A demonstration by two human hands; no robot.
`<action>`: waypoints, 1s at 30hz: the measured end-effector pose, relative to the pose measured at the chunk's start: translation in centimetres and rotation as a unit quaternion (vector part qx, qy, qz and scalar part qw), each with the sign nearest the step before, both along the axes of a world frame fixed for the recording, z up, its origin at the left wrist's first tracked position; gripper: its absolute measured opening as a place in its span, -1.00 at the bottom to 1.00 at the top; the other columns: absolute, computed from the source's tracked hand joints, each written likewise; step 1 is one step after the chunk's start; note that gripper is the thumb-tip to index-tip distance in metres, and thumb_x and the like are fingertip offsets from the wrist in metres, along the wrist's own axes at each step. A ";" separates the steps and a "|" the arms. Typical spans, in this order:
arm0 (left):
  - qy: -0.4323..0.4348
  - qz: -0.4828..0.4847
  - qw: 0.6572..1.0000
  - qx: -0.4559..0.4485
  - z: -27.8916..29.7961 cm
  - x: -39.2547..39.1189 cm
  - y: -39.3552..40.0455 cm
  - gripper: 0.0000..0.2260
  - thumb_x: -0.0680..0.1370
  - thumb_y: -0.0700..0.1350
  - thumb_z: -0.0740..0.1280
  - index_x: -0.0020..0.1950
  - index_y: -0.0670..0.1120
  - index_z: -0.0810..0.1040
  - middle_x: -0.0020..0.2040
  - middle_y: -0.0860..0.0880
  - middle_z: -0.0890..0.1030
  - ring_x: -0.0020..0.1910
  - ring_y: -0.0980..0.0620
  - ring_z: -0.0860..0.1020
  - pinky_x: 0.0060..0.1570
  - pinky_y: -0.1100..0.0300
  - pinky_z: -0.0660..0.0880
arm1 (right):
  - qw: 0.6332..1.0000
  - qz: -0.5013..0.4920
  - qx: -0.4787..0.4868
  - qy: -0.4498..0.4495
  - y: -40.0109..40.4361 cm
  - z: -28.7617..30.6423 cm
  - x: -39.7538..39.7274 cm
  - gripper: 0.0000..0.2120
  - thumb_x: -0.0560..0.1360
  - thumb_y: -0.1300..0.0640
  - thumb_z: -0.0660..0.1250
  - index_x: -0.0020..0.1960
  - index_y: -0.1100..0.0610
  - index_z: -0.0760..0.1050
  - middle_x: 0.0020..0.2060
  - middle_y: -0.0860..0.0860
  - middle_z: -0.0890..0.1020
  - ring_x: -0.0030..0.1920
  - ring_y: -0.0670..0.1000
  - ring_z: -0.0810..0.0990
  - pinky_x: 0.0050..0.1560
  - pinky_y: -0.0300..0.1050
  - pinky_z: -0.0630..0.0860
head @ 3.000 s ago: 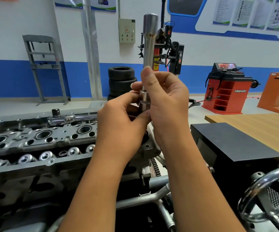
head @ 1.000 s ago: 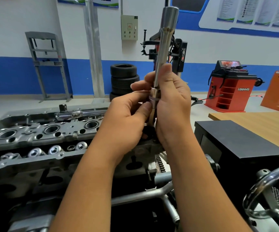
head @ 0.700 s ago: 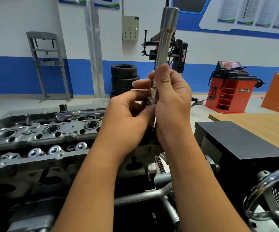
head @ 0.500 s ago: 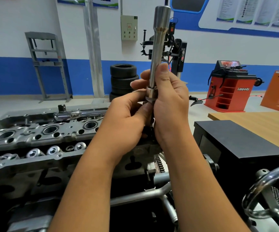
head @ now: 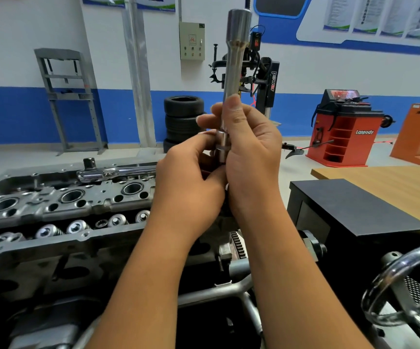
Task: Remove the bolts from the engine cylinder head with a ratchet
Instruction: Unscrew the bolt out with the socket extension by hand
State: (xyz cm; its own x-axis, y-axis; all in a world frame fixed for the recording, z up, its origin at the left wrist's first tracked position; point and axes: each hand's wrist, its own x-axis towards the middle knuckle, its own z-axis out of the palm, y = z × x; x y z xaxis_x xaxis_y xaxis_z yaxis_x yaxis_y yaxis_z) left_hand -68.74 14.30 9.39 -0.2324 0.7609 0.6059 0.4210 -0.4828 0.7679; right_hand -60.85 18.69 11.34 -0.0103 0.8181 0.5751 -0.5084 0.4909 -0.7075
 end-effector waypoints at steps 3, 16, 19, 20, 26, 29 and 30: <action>-0.002 0.040 0.999 0.018 -0.1 0.2 0.1 -0.64 0.49 -0.25 0.54 -0.05 0.25 0.62 -0.26 0.14 0.71 -0.33 0.13 0.68 -0.27 0.16 0.63 | 1.000 -0.023 -0.003 0.009 0.0 0.0 0.2 -0.83 0.57 0.10 0.47 -0.06 0.18 0.55 -0.18 0.18 0.68 -0.23 0.08 0.63 -0.12 0.07 0.65; -0.036 -0.020 0.998 -0.040 -0.2 -1.3 0.1 -0.80 0.46 -0.14 0.60 -0.04 0.13 0.70 -0.19 0.09 0.75 -0.23 0.12 0.71 -0.24 0.10 0.59 | 0.994 0.017 0.026 -0.104 0.5 0.8 1.7 -0.70 0.66 0.04 0.33 -0.08 0.26 0.64 -0.26 0.10 0.67 -0.25 0.03 0.62 -0.20 -0.10 0.61; -0.051 -0.048 0.996 -0.053 -0.2 -1.7 0.1 -0.80 0.45 -0.13 0.59 0.00 0.12 0.71 -0.14 0.11 0.76 -0.16 0.14 0.72 -0.20 0.15 0.57 | 0.988 -0.036 0.082 -0.124 0.6 0.6 2.2 -0.83 0.57 0.10 0.45 -0.10 0.20 0.67 -0.25 0.09 0.68 -0.23 0.00 0.64 -0.20 -0.14 0.61; -0.049 -0.070 0.995 -0.058 -0.1 -1.7 0.0 -0.78 0.50 -0.16 0.55 0.04 0.13 0.71 -0.10 0.11 0.76 -0.10 0.12 0.73 -0.17 0.12 0.61 | 0.988 -0.044 0.086 -0.122 0.5 0.6 2.2 -0.84 0.57 0.11 0.45 -0.09 0.21 0.67 -0.25 0.10 0.68 -0.23 -0.01 0.64 -0.22 -0.15 0.60; -0.052 -0.091 0.993 -0.055 -0.2 -1.4 0.1 -0.75 0.60 -0.29 0.43 0.12 0.07 0.68 -0.08 0.03 0.77 -0.12 -0.03 0.73 -0.27 0.13 0.67 | 0.994 -0.001 0.039 -0.102 0.4 0.8 1.9 -0.77 0.68 0.10 0.29 0.03 0.23 0.65 -0.25 0.11 0.68 -0.25 0.04 0.63 -0.20 -0.08 0.63; -0.046 -0.047 0.997 -0.045 -0.2 -1.4 0.2 -0.78 0.54 -0.24 0.52 0.04 0.09 0.67 -0.15 0.08 0.76 -0.25 0.11 0.71 -0.33 0.22 0.59 | 0.994 0.011 0.046 -0.097 0.3 0.9 1.9 -0.85 0.66 0.13 0.34 0.04 0.22 0.59 -0.25 0.13 0.68 -0.24 0.05 0.65 -0.16 -0.07 0.67; -0.045 -0.041 0.997 -0.041 -0.2 -1.4 0.2 -0.79 0.52 -0.22 0.55 0.01 0.09 0.67 -0.17 0.08 0.76 -0.26 0.12 0.71 -0.33 0.20 0.60 | 0.994 0.005 0.051 -0.099 0.2 0.8 1.9 -0.89 0.63 0.14 0.39 -0.01 0.18 0.59 -0.25 0.12 0.68 -0.23 0.06 0.65 -0.14 -0.04 0.67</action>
